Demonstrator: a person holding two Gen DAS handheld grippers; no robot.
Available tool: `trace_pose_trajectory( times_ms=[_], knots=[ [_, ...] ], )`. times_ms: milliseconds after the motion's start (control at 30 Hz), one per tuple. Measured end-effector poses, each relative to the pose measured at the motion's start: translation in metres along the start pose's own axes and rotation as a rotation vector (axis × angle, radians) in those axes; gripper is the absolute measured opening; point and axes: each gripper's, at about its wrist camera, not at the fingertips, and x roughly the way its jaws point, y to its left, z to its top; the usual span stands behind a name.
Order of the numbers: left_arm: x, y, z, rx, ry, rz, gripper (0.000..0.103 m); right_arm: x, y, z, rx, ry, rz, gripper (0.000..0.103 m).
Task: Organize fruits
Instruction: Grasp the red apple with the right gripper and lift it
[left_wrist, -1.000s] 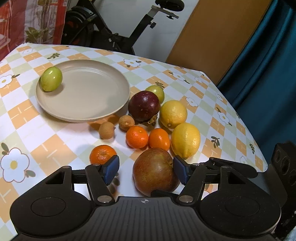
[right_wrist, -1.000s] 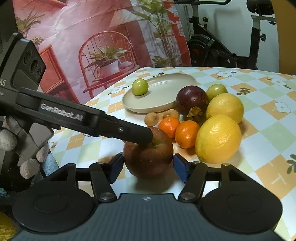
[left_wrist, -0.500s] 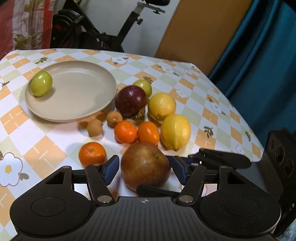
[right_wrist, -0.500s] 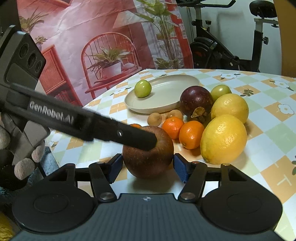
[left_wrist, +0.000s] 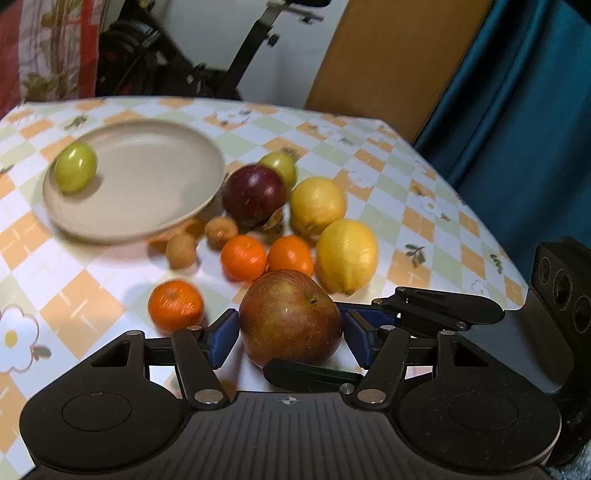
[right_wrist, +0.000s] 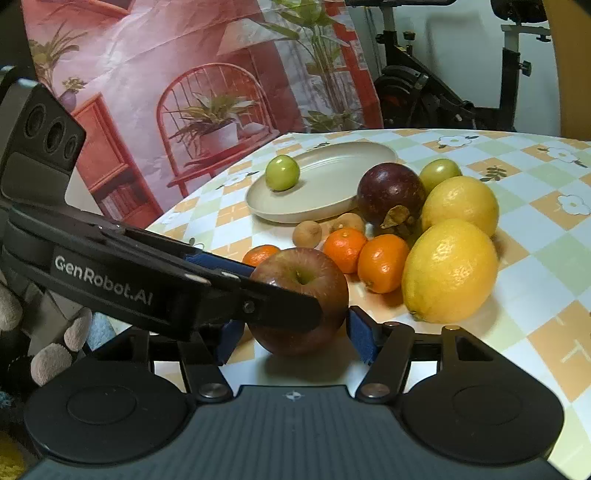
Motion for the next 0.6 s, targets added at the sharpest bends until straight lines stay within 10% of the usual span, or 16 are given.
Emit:
trace_pose_trajectory(
  times_ms=[267,600],
  knots=[
    [-0.032,-0.001,0.030,0.044,-0.128,0.000,0.065,-0.020,0.010,0.038,-0.064,-0.052,-0.039,0.063],
    [-0.039,0.089,0.080,-0.141,-0.152,0.008,0.065,0.047,0.024,0.126,-0.214,0.000,0.033,0.063]
  ],
)
